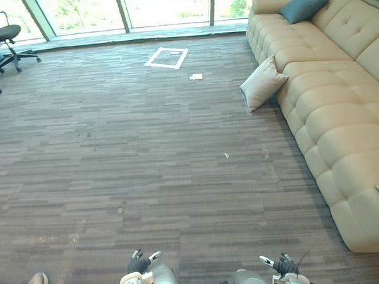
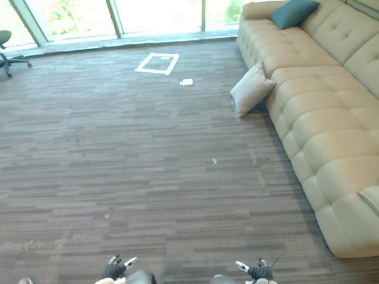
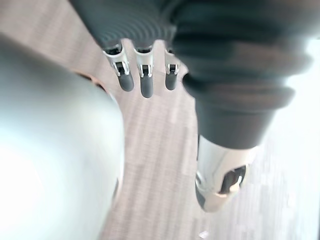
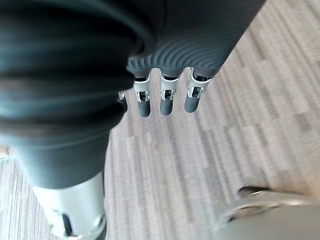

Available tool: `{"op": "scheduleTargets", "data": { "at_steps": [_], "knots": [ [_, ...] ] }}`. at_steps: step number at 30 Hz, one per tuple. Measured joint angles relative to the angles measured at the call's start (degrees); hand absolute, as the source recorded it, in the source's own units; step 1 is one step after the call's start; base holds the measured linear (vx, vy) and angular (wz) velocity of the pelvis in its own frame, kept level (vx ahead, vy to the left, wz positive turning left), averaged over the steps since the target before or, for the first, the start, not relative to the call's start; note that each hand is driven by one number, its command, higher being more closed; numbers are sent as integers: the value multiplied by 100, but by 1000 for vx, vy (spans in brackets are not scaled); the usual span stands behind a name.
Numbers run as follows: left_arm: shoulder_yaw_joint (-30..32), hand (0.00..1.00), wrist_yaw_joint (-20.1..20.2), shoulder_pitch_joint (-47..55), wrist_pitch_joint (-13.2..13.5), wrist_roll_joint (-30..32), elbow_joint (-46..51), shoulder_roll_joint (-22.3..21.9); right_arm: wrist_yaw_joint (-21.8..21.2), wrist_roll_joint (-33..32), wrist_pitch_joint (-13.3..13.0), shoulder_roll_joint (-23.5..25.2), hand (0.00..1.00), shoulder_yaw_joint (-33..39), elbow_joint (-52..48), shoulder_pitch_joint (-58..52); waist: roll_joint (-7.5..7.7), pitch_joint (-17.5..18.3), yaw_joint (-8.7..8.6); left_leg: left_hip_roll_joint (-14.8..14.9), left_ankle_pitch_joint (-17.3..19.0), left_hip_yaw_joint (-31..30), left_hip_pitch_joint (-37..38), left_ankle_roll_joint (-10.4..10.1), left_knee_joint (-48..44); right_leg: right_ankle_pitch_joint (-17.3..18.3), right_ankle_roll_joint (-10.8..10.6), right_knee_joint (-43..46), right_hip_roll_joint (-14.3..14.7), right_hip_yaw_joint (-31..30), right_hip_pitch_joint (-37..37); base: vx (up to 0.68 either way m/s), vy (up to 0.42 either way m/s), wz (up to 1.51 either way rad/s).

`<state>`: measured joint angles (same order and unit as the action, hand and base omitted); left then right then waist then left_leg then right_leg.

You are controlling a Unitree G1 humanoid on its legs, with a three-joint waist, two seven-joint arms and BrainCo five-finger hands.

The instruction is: Pick up cushions and gather them together orderly.

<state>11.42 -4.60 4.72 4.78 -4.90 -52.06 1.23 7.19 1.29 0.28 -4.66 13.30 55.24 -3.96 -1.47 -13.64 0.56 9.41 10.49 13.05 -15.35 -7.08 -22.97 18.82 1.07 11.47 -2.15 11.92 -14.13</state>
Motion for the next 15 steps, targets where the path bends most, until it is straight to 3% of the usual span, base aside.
{"op": "scheduleTargets", "data": {
  "at_steps": [1, 2, 3, 4, 5, 6, 7, 8, 10, 11, 13, 15],
  "knots": [
    [-48, 0, -21, 2, 4, -92, -2, 10, 4, 8, 0, -33, 0, -57, 86, 16, -20, 15, 86, -96, -845, -183, -58, 16, 444, 57, -161, -230, 42, -239, -300, 637, 211, -87],
    [-119, 0, -22, -3, 4, -130, -7, 18, 5, 35, -2, -36, 0, -124, 101, 12, 20, 47, 139, -171, -1202, -263, -40, 265, 347, 93, -242, -261, -12, -429, -391, 643, 244, -79],
    [-137, 0, -12, -58, -8, -135, -46, 133, 7, 56, -3, 99, 0, -207, 132, 48, 210, 134, 111, -362, -954, -228, -65, 432, 231, 100, -279, -103, -258, -540, -359, 811, 310, -39],
    [-161, 0, 7, -85, -8, -150, -92, 243, 7, 65, -40, 200, 0, -208, 84, 40, 410, 204, 21, -544, -755, -201, -85, 619, 88, 80, -309, 630, -482, -721, 21, 781, 285, -8],
    [-160, 0, -25, -112, -18, -203, -156, 302, 3, 89, -34, 241, 0, -186, 84, 34, 558, 207, 18, -660, -478, -97, 77, 664, 0, -49, -503, 1691, -667, -911, 432, 765, 255, 4],
    [-161, 0, -35, -130, -20, -206, -181, 325, 2, 100, -28, 246, 0, -187, 86, 37, 606, 192, 23, -709, -410, -71, 161, 671, 2, -135, -586, 2054, -726, -976, 548, 477, 150, 5],
    [-191, 0, -46, -170, -36, -207, -258, 382, -8, 107, -14, 253, 0, -209, 90, 52, 679, 163, 20, -805, -237, -3, 394, 719, 19, -535, -761, 2986, -856, -1105, 878, 487, 124, -3],
    [-198, 0, -62, -202, -66, -208, -306, 404, -28, 109, -12, 255, 0, -230, 42, 75, 674, 120, 19, -865, -13, 47, 734, 757, 67, -1108, -884, 4042, -1005, -1157, 1273, 576, 130, -16],
    [-253, 0, -94, -171, -145, -201, -378, 347, -56, 108, -68, 240, 0, -260, -123, 78, 577, 73, -4, -820, 384, 129, 1505, 776, 202, -925, -624, 5189, -1115, -914, 1868, 587, 104, -38],
    [-377, 0, -104, -121, -158, -196, -400, 322, -63, 108, -82, 244, 0, -305, -278, 76, 397, 107, -29, -723, 529, 203, 1975, 719, 496, -700, -471, 5333, -1076, -598, 2372, 514, 49, -39],
    [-467, 0, -102, -124, -161, -196, -483, 310, -74, 104, -142, 238, 0, -350, -329, 168, 320, 86, -75, -626, 567, 265, 2502, 704, 913, -374, -371, 4897, -1007, -134, 2908, 518, 2, -22],
    [-478, 0, -95, -126, -174, -189, -521, 297, -97, 104, -148, 233, 0, -341, -357, 266, 308, 80, -151, -486, 574, 304, 2909, 704, 1245, -309, -311, 3588, -826, 309, 3373, 546, -84, 6]
  ]
}}
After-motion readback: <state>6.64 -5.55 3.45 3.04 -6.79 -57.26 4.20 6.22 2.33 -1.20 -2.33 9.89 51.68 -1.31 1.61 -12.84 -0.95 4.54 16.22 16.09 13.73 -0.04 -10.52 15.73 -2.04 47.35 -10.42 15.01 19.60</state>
